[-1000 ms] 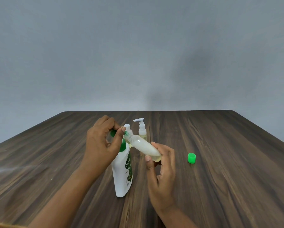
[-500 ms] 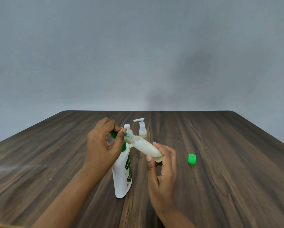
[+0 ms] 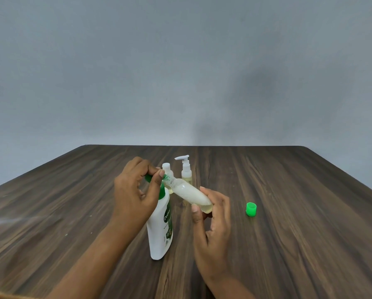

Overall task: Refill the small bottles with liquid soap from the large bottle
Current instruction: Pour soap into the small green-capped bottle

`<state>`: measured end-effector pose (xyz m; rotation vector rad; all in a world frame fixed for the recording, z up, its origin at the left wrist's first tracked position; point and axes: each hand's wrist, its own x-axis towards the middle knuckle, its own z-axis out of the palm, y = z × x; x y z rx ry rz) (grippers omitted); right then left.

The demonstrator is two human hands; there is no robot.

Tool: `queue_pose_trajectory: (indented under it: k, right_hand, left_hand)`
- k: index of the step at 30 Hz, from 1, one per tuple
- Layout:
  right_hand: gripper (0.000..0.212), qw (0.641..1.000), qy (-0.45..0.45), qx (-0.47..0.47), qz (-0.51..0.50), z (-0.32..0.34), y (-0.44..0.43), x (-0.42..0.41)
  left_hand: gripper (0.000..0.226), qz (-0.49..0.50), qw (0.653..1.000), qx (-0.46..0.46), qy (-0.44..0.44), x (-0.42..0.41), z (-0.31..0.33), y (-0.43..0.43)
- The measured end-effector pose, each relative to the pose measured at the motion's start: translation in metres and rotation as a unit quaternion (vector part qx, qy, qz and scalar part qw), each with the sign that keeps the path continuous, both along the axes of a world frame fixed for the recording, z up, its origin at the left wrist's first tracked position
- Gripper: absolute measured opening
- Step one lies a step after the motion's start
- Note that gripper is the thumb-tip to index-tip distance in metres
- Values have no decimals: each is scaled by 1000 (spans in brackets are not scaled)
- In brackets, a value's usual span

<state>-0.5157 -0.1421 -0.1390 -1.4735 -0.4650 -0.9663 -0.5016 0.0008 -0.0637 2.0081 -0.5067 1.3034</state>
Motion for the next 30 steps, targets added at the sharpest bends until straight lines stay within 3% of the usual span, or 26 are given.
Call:
queue_pose_trajectory:
  k: [17, 24, 30]
  right_hand:
    - [28, 1000, 0, 1, -4, -1, 1, 0]
    - [28, 1000, -7, 6, -4, 2, -1, 1]
    - [27, 1000, -8, -5, -3, 1, 1, 1]
  left_hand:
    - [26, 11, 1000, -18, -9, -3, -5, -3]
    - [31, 16, 999, 31, -7, -2, 16, -5]
    - [29, 4, 1000, -13, -9, -1, -2, 0]
